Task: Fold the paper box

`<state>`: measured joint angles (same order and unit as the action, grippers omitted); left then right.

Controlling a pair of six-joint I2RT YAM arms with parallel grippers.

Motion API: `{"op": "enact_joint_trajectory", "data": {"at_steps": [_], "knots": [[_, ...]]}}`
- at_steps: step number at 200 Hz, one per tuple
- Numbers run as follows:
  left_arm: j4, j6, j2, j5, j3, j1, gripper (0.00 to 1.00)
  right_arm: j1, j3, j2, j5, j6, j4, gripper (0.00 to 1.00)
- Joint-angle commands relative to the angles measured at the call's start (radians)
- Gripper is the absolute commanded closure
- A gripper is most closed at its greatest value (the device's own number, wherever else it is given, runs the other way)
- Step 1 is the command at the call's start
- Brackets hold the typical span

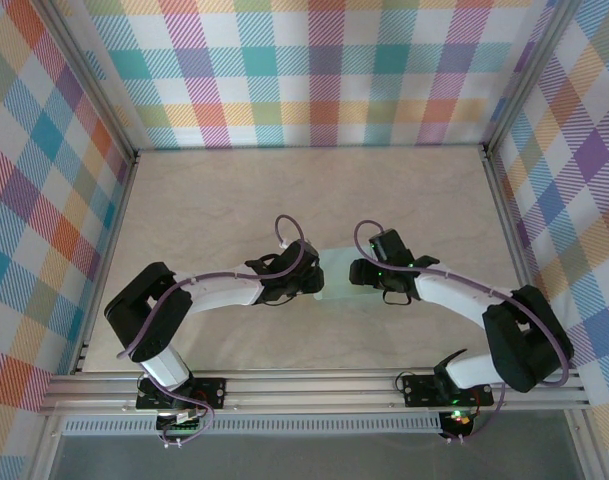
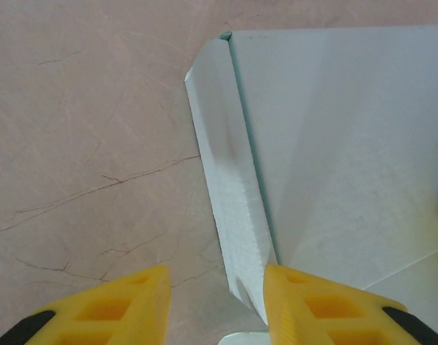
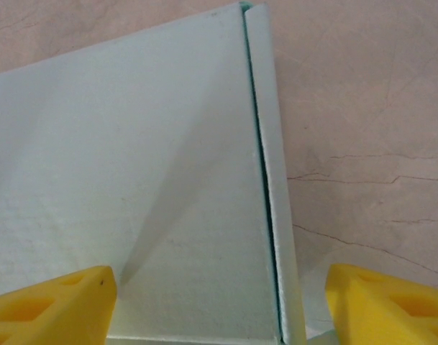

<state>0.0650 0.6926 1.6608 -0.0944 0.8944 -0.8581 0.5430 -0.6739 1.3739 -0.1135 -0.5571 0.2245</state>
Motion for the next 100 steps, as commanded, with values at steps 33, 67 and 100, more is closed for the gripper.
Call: {"op": "enact_joint_trajectory", "data": {"at_steps": [33,67,100], "knots": [[-0.006,0.01,-0.02,-0.005,-0.055,0.026,0.62,-0.071,0.043,-0.146,0.16,-0.029,-0.092,0.18],[-0.018,0.018,-0.031,-0.004,-0.082,0.033,0.63,-0.157,0.048,-0.129,0.299,-0.057,-0.117,0.17],[-0.024,0.024,-0.048,-0.008,-0.095,0.036,0.63,-0.219,0.044,-0.082,0.371,-0.063,-0.113,0.16]]}}
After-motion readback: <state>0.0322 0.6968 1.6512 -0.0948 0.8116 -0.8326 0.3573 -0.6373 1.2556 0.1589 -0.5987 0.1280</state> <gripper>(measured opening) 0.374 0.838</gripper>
